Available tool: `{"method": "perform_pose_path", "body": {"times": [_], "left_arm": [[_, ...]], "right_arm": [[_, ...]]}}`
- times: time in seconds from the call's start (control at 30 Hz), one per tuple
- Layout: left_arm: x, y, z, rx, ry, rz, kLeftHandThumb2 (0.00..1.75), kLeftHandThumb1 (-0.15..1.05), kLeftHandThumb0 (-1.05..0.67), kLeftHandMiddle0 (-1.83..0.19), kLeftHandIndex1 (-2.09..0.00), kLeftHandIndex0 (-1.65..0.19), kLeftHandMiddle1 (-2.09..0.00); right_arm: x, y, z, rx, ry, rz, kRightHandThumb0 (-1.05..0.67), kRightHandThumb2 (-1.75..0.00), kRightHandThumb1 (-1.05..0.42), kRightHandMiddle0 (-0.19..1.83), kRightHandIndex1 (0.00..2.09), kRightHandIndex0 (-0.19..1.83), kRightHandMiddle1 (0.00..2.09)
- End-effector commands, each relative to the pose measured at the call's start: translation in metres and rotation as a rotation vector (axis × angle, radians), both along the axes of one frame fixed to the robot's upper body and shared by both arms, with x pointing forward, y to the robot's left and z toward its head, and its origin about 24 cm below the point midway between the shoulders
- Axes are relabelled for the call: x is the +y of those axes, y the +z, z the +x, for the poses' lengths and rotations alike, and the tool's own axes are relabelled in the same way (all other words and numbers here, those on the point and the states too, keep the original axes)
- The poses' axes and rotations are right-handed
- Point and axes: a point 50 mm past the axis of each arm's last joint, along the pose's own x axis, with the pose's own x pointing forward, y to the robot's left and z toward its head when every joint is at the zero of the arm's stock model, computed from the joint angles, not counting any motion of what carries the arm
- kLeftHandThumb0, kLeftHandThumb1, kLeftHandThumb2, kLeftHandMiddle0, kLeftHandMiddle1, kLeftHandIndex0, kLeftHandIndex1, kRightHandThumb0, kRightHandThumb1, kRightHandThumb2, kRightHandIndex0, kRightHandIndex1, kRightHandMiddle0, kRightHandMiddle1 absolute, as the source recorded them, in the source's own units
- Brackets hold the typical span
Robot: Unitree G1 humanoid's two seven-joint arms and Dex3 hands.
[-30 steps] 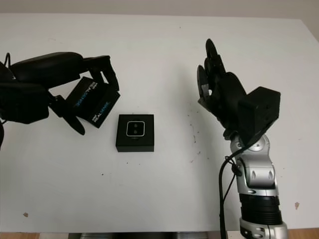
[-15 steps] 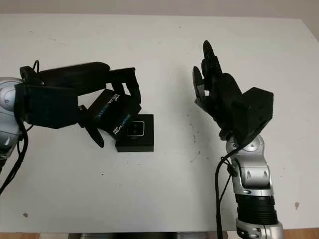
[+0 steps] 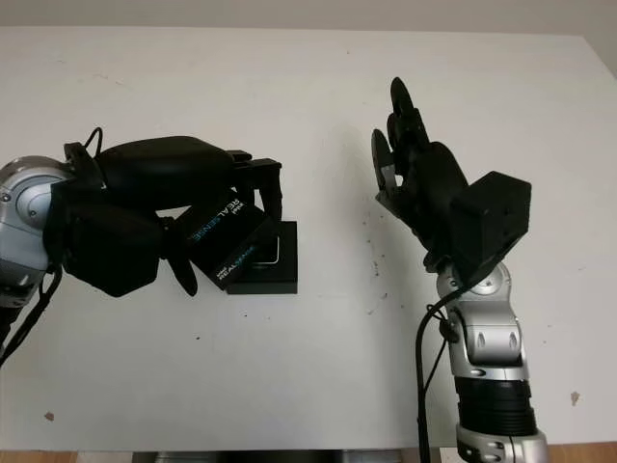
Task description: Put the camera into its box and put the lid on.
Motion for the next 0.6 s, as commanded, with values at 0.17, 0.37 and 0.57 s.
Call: {"method": "perform_pose_path", "body": {"times": [0.17,0.37,0.57], "left_arm": [[-0.0016,0.0051,0.0033,-0.068,-0.050,0.043,0.21,1.05,-0.38,-0.20,-1.63,-0.15,-1.80],[-0.0039,0.0035,0.0062,-0.053,-0.056,-0.071,0.19,1.05,-0.38,-0.28,-1.96,-0.15,-2.08],[-0.0101,0.0033,0.0062,-0.049,-0.133,-0.061,0.26,1.05,-0.40,-0.23,-2.01,-0.09,-2.09]], "right_arm": [[0.0009,-0.0005,-0.0018,-0.008,-0.012,0.016,-0.65,-0.67,-1.05,-0.15,0.05,-0.16,0.06],[0.0008,-0.0008,-0.0022,-0.005,-0.005,0.024,-0.64,-0.67,-1.05,-0.16,0.05,-0.17,0.05],[0.0015,-0.0019,-0.0022,0.000,-0.007,0.031,-0.64,-0.67,-1.05,-0.17,0.05,-0.17,0.05]]}}
